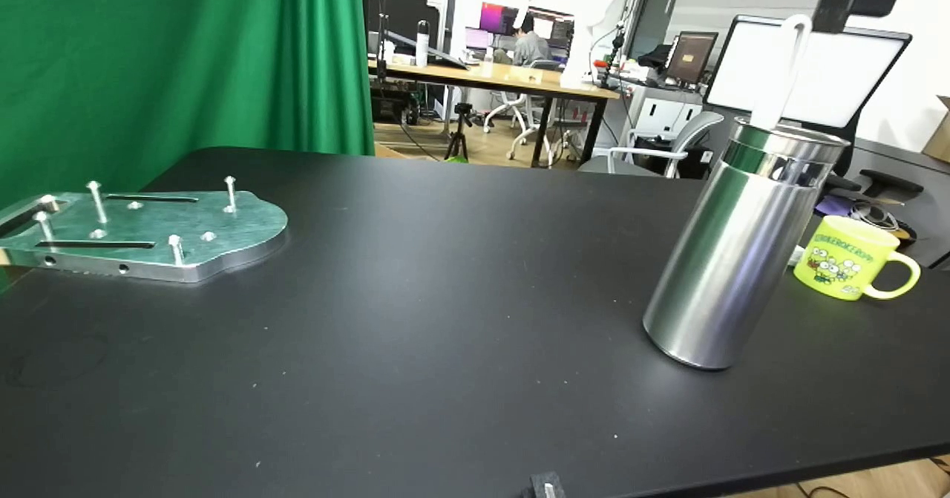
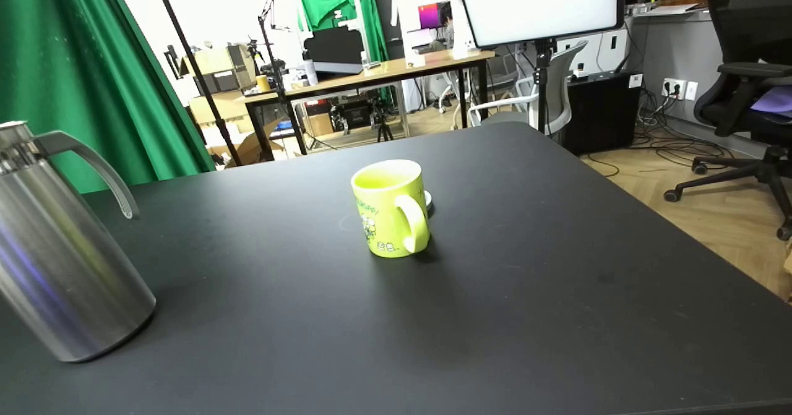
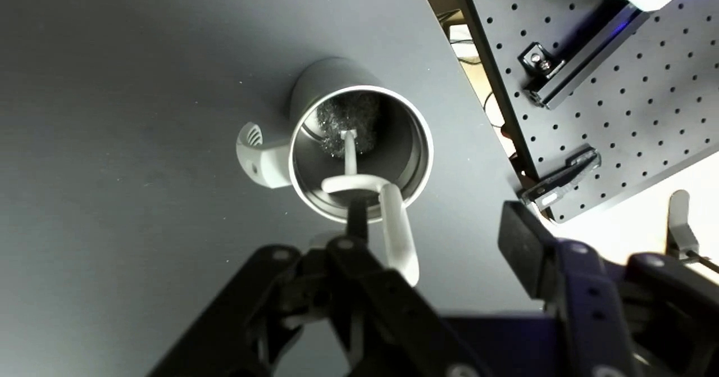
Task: Use the brush to scrub the inside
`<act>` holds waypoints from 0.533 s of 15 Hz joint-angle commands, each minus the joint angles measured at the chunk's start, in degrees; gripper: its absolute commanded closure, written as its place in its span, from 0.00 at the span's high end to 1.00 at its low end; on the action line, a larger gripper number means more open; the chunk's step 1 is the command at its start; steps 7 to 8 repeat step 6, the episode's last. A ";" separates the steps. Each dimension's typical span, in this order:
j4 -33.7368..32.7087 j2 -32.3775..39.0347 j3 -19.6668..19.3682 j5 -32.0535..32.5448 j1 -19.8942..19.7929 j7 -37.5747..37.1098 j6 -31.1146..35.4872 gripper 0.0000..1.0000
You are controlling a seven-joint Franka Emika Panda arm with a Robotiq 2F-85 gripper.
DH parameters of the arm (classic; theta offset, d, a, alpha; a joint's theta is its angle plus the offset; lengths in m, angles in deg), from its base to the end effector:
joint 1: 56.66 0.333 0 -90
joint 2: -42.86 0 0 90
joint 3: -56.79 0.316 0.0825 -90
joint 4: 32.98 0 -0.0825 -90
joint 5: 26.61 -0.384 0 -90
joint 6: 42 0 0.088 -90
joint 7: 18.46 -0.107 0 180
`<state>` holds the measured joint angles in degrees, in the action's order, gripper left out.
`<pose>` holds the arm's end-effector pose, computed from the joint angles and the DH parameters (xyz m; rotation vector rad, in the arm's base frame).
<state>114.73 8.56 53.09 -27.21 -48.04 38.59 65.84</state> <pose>0.3512 0.0308 0.4483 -2.6122 -1.5852 0.1047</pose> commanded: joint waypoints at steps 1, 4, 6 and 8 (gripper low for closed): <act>-3.97 -5.34 1.24 1.59 -0.06 -1.73 -5.99 0.93; -3.32 -5.16 0.36 1.03 0.68 -0.51 -5.10 0.90; -2.82 -5.30 0.31 1.03 0.71 -0.43 -5.03 1.00; -2.82 -5.30 0.31 1.03 0.71 -0.43 -5.03 1.00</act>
